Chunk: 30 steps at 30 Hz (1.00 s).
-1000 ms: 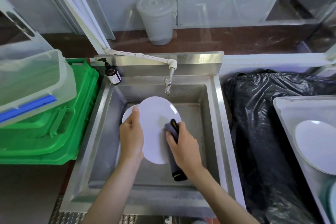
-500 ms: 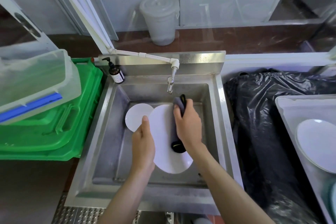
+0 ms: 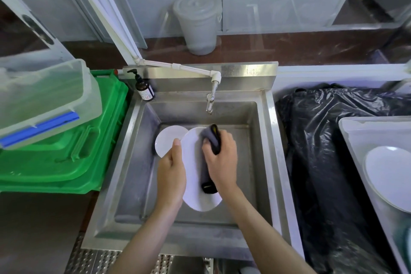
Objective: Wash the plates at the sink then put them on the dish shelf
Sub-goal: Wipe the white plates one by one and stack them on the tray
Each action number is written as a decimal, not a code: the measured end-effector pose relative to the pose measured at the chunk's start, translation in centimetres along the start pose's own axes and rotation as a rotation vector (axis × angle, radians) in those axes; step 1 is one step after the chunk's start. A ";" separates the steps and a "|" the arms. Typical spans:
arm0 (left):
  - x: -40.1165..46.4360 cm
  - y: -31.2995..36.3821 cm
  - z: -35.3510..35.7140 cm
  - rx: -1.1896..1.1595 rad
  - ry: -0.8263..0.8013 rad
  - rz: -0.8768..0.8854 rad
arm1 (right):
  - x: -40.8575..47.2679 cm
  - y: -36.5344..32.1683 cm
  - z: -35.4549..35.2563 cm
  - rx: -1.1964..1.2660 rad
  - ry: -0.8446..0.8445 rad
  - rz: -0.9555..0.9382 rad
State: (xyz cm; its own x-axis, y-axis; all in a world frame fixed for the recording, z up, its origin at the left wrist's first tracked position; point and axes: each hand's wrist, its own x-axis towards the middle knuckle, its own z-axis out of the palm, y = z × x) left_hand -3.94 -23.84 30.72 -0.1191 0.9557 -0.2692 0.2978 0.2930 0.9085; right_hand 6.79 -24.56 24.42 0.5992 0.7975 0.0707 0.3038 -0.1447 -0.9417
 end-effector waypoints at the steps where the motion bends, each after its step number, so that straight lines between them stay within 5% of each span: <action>1: 0.1 0.0 -0.1 0.019 0.002 0.028 | -0.1 0.5 0.2 0.016 0.035 0.106; 5: 0.5 0.0 -0.2 0.153 0.018 0.185 | -1.9 0.7 1.3 0.229 -0.058 0.440; 9: -0.2 -0.9 0.0 0.477 -0.004 0.496 | -1.9 -1.3 1.6 0.778 -0.248 0.855; 13: -0.6 -1.8 0.1 0.779 -0.102 0.695 | -1.6 -2.6 -0.1 0.944 -0.304 0.883; 19: 1.9 -2.7 -0.3 0.716 -0.125 0.726 | -1.4 -1.1 -1.0 0.785 -0.132 0.889; 21: 4.1 -3.1 -0.7 0.617 -0.150 0.687 | -1.5 -0.2 -1.2 0.845 -0.113 0.883; 23: 6.4 -3.7 -1.2 0.608 -0.008 0.645 | -1.5 0.5 -1.7 0.897 -0.130 0.855; 25: 7.3 -3.3 -1.4 0.444 0.073 0.399 | -1.4 1.5 -2.5 0.915 -0.147 0.794; 28: 7.9 -2.4 -0.9 -0.140 -0.166 -0.112 | -1.0 2.2 -4.1 0.877 -0.210 0.705; 30: 8.5 -2.6 -0.6 -0.355 -0.283 -0.254 | -0.7 2.4 -5.2 0.797 -0.248 0.649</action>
State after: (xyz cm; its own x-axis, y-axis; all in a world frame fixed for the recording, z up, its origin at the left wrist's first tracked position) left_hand -6.25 -16.53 26.29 0.1292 0.8405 -0.5262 -0.0527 0.5357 0.8427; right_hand 11.02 -28.50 23.82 0.2774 0.8155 -0.5080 -0.6486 -0.2312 -0.7252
